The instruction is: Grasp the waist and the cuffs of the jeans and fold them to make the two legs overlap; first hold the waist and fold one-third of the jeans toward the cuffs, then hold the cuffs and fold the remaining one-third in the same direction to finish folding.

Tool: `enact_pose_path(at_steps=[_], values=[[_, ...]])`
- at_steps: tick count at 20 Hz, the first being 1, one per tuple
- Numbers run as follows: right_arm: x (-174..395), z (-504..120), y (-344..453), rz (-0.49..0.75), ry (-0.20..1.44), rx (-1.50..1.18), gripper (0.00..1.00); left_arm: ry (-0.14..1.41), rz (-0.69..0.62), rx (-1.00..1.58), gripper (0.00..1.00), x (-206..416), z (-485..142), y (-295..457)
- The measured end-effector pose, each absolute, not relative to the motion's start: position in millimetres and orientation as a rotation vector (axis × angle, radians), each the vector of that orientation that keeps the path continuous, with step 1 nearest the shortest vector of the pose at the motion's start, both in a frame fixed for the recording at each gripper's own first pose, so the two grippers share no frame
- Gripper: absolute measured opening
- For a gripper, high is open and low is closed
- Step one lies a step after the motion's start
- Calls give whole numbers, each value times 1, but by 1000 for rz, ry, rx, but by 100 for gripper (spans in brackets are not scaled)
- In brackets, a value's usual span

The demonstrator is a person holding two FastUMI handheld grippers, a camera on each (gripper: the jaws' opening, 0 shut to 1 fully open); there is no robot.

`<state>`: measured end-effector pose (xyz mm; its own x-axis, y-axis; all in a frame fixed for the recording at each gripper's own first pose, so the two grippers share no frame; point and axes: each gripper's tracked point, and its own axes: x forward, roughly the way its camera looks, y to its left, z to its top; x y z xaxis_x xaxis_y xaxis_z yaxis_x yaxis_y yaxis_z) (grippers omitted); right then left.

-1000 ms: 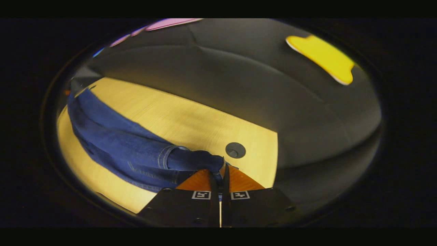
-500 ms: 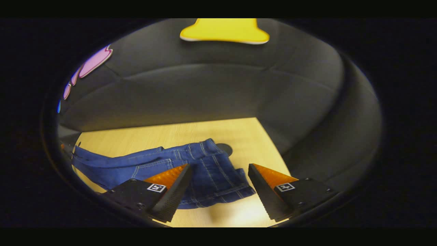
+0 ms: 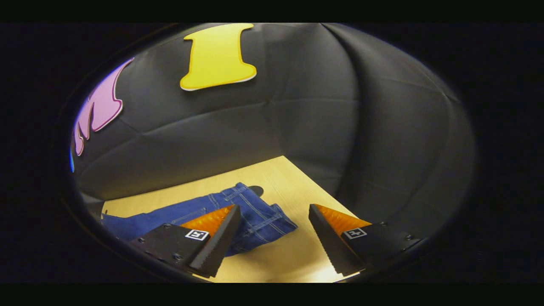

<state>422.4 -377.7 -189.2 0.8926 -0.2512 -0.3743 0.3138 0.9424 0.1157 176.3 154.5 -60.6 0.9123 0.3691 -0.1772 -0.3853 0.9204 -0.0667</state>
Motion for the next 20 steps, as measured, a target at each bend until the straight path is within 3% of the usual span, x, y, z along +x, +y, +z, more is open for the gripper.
enact_pose_path(at_steps=[6,11,17,19,20], values=[[430,-219,-377,-303,385,217,99,237,263,8,97,176,-86,74],[442,-242,-381,-325,397,277,99,238,183,-71,97,191,-94,15],[445,-245,-375,-323,389,263,97,262,174,-107,97,206,-112,7],[448,-247,-366,-315,390,294,77,277,188,-132,97,207,-122,11],[449,-248,-361,-304,391,314,75,281,196,-138,92,206,-126,13]])
